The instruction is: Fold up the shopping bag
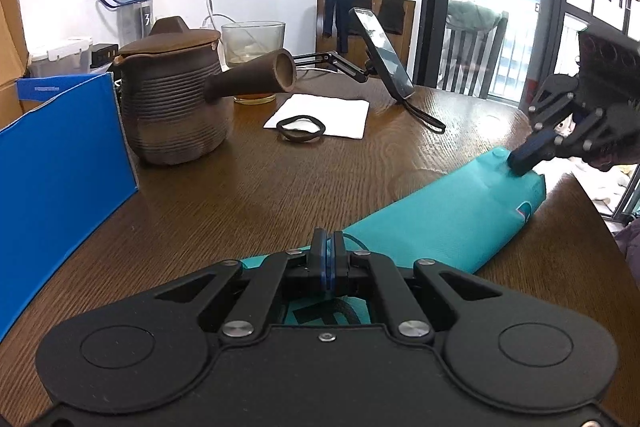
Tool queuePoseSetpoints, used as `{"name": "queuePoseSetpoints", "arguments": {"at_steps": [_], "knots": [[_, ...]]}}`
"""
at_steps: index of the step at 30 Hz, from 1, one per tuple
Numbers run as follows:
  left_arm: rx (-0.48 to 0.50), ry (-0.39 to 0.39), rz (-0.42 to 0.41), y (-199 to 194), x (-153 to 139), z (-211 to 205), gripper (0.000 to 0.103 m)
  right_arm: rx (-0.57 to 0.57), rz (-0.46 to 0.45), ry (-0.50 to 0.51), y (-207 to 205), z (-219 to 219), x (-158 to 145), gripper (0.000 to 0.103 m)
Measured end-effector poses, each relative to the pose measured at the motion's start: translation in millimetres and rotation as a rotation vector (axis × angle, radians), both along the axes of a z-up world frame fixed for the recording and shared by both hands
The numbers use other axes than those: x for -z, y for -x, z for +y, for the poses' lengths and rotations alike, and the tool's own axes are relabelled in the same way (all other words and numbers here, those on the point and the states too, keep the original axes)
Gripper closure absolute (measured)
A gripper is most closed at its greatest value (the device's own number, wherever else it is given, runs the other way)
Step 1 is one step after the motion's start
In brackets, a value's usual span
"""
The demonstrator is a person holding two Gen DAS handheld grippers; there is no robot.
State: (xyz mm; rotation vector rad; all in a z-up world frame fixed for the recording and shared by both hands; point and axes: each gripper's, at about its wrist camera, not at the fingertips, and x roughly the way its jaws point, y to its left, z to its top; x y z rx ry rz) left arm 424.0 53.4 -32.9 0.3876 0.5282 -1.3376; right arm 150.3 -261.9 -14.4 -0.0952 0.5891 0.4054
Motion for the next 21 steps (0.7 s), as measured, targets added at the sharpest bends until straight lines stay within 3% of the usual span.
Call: {"name": "queuePoseSetpoints", "arguments": {"at_steps": [3, 8, 12, 17, 21], "knots": [[0.007, 0.0, 0.009, -1.7, 0.0, -0.7, 0.098, -0.029, -0.003, 0.02, 9.1, -0.1, 4.1, 0.103], [0.007, 0.003, 0.012, -2.1, 0.3, 0.1, 0.098, -0.041, -0.034, 0.158, 15.4, 16.6, 13.2, 0.103], [0.002, 0.006, 0.006, -0.9, 0.5, 0.5, 0.098, -0.056, -0.022, 0.202, 5.0, 26.6, 2.9, 0.102], [-0.001, -0.003, -0.001, 0.6, -0.7, -1.3, 0.099, -0.096, 0.064, 0.198, -49.2, 47.8, -4.3, 0.102], [-0.049, -0.008, -0.004, 6.2, -1.8, -2.9, 0.099, -0.04, 0.107, 0.215, -89.7, 71.1, -4.5, 0.103]]}}
